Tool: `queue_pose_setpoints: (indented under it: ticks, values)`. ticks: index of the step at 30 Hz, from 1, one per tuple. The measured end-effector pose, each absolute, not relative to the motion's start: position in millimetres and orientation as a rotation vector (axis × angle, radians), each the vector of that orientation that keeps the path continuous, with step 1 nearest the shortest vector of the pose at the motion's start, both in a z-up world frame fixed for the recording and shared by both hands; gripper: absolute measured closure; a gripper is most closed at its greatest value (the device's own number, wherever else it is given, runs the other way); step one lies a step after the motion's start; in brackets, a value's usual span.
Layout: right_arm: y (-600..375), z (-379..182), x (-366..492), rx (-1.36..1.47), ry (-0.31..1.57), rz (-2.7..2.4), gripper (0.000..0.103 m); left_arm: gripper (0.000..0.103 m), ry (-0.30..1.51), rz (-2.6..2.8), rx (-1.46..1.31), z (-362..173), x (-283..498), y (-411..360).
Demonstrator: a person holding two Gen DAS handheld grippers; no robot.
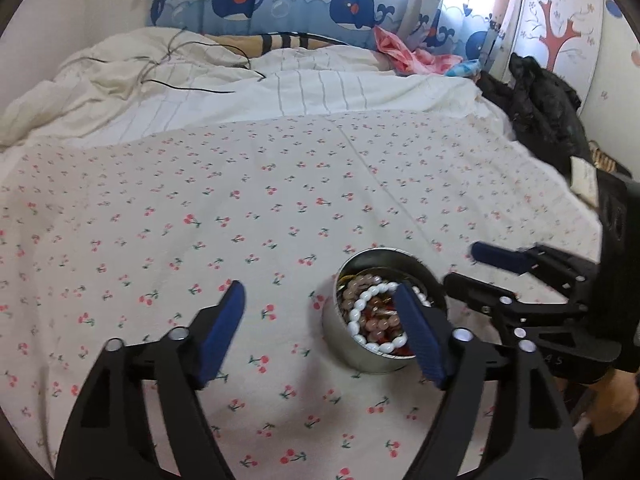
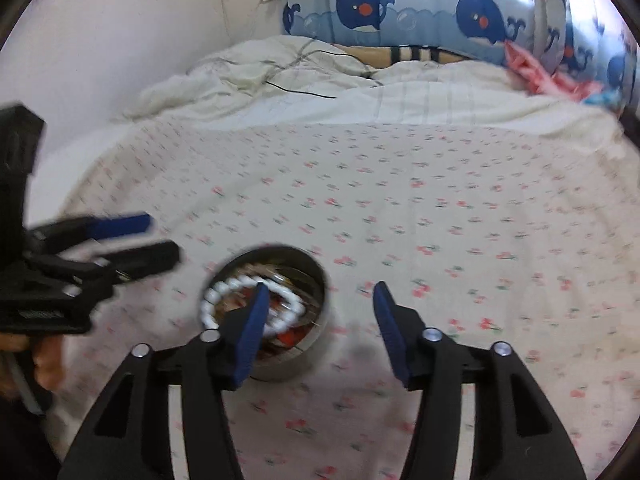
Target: Organize jewelry
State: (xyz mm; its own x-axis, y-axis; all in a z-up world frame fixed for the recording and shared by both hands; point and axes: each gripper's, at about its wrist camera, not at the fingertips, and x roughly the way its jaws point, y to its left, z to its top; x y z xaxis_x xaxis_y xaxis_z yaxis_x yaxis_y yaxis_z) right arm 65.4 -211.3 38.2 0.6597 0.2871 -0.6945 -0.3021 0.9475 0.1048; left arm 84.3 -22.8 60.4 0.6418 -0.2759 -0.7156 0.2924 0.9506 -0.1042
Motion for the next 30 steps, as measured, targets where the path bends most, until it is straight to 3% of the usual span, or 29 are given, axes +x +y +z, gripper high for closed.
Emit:
queue_pose_setpoints:
  ticks: [14,30]
  values:
    - [-215,25,40,-0.124,0.842,0.275,0.031,0.008,0.764,-0.248,0.15,61,46,-36]
    - [-208,37,4,-0.172,0.85,0.254,0.024,0.008,0.744,-0.192,0.227,66,-5,-45]
